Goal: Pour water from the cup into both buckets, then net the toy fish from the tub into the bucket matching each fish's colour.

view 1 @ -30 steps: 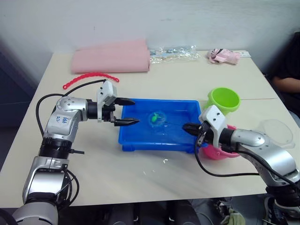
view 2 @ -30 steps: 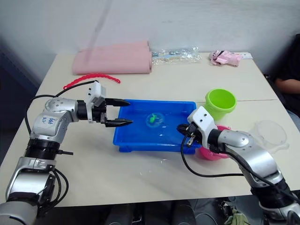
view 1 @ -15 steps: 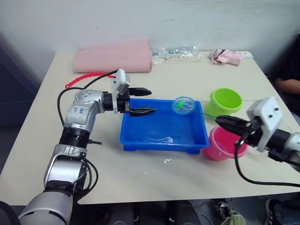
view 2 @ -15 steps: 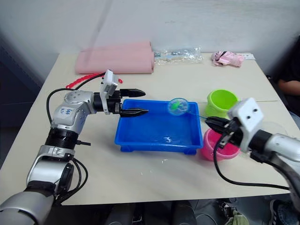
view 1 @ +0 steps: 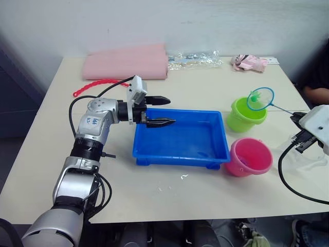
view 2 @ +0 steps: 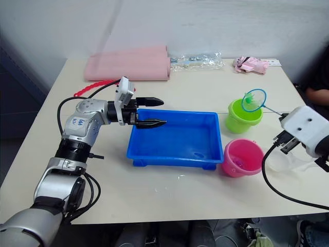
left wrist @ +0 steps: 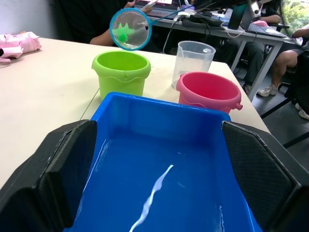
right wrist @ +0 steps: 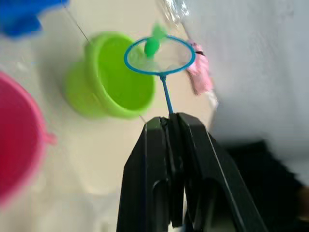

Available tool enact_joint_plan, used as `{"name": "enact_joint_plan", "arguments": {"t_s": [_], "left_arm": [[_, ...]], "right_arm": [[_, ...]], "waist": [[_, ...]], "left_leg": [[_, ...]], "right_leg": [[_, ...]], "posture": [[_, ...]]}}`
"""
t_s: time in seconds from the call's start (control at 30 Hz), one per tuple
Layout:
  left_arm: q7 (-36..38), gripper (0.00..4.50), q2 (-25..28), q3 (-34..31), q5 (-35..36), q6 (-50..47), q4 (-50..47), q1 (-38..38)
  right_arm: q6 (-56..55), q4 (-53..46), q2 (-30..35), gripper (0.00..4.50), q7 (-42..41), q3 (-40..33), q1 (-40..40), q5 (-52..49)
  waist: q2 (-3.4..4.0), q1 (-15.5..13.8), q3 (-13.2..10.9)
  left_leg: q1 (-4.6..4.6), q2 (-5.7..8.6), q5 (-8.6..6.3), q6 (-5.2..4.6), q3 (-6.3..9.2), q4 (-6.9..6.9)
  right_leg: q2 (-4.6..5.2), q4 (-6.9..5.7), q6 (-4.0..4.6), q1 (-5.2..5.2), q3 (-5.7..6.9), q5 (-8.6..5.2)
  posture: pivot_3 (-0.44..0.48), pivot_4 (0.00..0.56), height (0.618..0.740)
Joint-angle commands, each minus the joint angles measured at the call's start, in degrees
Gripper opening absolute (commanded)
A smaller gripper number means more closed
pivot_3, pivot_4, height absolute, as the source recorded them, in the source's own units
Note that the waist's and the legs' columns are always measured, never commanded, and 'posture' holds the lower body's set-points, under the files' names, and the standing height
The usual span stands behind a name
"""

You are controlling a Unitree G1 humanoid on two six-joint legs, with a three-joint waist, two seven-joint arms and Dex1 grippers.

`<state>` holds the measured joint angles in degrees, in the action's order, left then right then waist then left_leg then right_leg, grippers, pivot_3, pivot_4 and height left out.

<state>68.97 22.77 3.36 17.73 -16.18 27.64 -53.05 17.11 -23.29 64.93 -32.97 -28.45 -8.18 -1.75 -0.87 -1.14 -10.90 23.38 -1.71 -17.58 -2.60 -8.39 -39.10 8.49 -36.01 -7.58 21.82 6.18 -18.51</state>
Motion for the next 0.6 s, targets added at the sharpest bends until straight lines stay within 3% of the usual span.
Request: {"name": "enact_joint_plan", "arguments": {"t_s": [0.03, 0.13, 0.27, 0.33, 0.43, 0.6], "left_arm": [[0.16, 4.47, 0.92, -0.52, 0.45, -0.29, -2.78, -0.38], [-0.08, 4.47, 1.36, -0.65, 0.69, -0.98, -4.02, 0.26], [-0.62, 4.47, 1.64, -0.81, 0.76, -1.72, -5.36, 0.92], [-0.71, 4.47, 1.93, -0.86, 0.90, -2.14, -6.27, 1.45], [0.34, 4.47, 3.30, -0.51, 1.29, -3.85, -8.76, 3.09], [6.64, 4.47, 8.90, 1.14, 2.95, -7.97, -16.87, 8.15]], "right_arm": [[-13.57, 5.74, 5.18, 0.00, 4.11, 3.78, 0.84, 13.48], [-22.95, 12.21, 11.29, 0.00, 10.78, 7.35, -0.64, 27.79], [-28.15, 16.07, 9.46, 0.00, 14.03, 7.26, -0.92, 30.13], [-28.64, 16.32, 6.58, 0.00, 13.84, 5.37, 0.70, 26.82], [-24.33, 13.66, 0.30, 0.00, 8.91, 2.47, 4.91, 14.24], [-9.70, 5.06, -6.42, 0.00, -3.53, -1.25, 7.88, -10.54]], "waist": [[0.00, 0.01, 0.00], [0.01, 0.23, -0.01], [0.01, 0.22, -0.01], [0.01, 0.29, -0.01], [0.01, 0.46, -0.01], [0.02, 1.32, -0.01]], "left_leg": [[0.00, 0.00, 0.00, 0.00, 0.00, 0.00], [-0.02, -0.02, 0.02, 0.03, -0.02, 0.01], [-0.02, -0.06, 0.03, 0.06, 0.02, 0.03], [-0.02, -0.05, 0.04, 0.07, 0.02, 0.04], [-0.03, -0.06, 0.05, 0.08, 0.05, 0.03], [-0.12, -0.11, 0.06, 0.10, 0.16, 0.04]], "right_leg": [[0.00, 0.00, 0.00, 0.00, 0.00, 0.00], [0.00, -0.01, 0.00, 0.01, -0.02, 0.00], [-0.01, 0.02, 0.00, -0.01, -0.01, -0.01], [-0.02, 0.02, 0.00, -0.02, -0.01, -0.01], [-0.05, 0.03, 0.00, -0.05, 0.00, -0.01], [-0.14, 0.03, 0.01, -0.21, 0.02, -0.01]], "posture": [[0.000, 0.150, 0.738], [0.000, 0.150, 0.738], [0.000, 0.150, 0.738], [0.000, 0.150, 0.738], [0.000, 0.150, 0.738], [0.000, 0.150, 0.738]]}}
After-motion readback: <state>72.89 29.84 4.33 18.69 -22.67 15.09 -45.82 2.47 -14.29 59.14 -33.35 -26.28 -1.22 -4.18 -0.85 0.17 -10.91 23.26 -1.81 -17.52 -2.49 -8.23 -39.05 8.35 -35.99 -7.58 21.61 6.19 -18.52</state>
